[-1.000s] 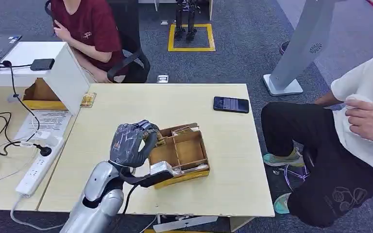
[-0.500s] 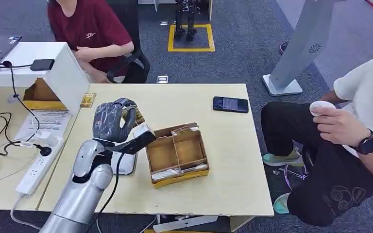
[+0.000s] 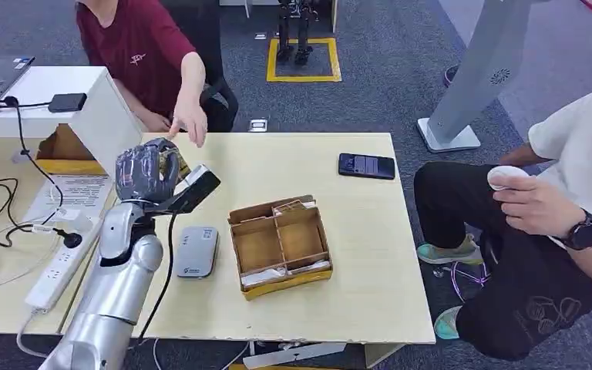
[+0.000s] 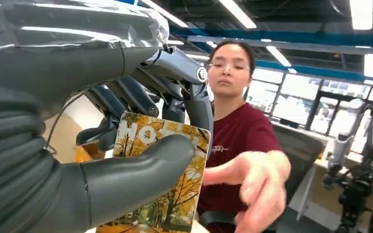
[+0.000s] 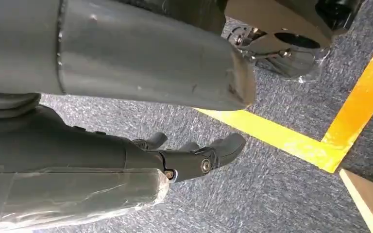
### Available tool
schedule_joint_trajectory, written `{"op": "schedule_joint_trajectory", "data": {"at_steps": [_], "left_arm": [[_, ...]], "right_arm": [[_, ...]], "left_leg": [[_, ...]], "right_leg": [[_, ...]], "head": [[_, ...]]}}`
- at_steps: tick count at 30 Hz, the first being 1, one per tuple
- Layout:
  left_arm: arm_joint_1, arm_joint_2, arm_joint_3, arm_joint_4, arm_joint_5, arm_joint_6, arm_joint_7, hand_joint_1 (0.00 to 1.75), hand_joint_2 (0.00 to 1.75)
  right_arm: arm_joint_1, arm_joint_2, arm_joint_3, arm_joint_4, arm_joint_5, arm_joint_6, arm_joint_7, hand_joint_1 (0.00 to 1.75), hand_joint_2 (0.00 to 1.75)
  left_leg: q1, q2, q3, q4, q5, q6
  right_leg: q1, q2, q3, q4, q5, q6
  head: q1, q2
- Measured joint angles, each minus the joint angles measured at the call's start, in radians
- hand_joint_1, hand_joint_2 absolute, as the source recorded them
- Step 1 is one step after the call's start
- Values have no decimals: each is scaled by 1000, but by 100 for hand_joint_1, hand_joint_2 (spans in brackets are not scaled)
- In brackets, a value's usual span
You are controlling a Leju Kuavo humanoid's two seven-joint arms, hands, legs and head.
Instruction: Pass the card to the sensor for recognition and then transmit it.
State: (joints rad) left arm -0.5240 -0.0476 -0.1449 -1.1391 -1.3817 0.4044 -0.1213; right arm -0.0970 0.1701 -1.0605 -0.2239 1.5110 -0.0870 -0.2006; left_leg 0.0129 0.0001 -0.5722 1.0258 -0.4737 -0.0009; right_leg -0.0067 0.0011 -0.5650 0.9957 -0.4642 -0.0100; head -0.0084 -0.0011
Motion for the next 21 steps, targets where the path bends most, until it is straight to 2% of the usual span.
{"op": "schedule_joint_trajectory", "data": {"at_steps": [5, 19, 20, 21], "left_arm": [[-3, -13, 29, 19, -14, 0, -2, 175, 175], [-4, -21, 45, 39, -17, 0, -2, 175, 175], [-4, -21, 46, 40, -19, 0, -2, 162, 175], [-4, -21, 46, 42, -21, 1, -2, 42, 175]], "right_arm": [[0, -3, 0, 0, 0, 0, -12, 0, 0], [0, -5, 14, 0, 0, 0, -10, 0, 0], [0, -5, 14, 0, 0, 0, -7, 0, 0], [0, -6, 14, 0, 0, 0, -3, 0, 0]], "left_leg": [[0, 0, 0, 0, 0, 0], [0, 0, 0, 0, 0, 0], [0, 0, 0, 0, 0, 0], [0, 0, 0, 0, 0, 0]], "right_leg": [[0, 0, 0, 0, 0, 0], [0, 0, 0, 0, 0, 0], [0, 0, 0, 0, 0, 0], [0, 0, 0, 0, 0, 0]], "head": [[0, 0], [0, 0], [0, 0], [0, 0]]}}
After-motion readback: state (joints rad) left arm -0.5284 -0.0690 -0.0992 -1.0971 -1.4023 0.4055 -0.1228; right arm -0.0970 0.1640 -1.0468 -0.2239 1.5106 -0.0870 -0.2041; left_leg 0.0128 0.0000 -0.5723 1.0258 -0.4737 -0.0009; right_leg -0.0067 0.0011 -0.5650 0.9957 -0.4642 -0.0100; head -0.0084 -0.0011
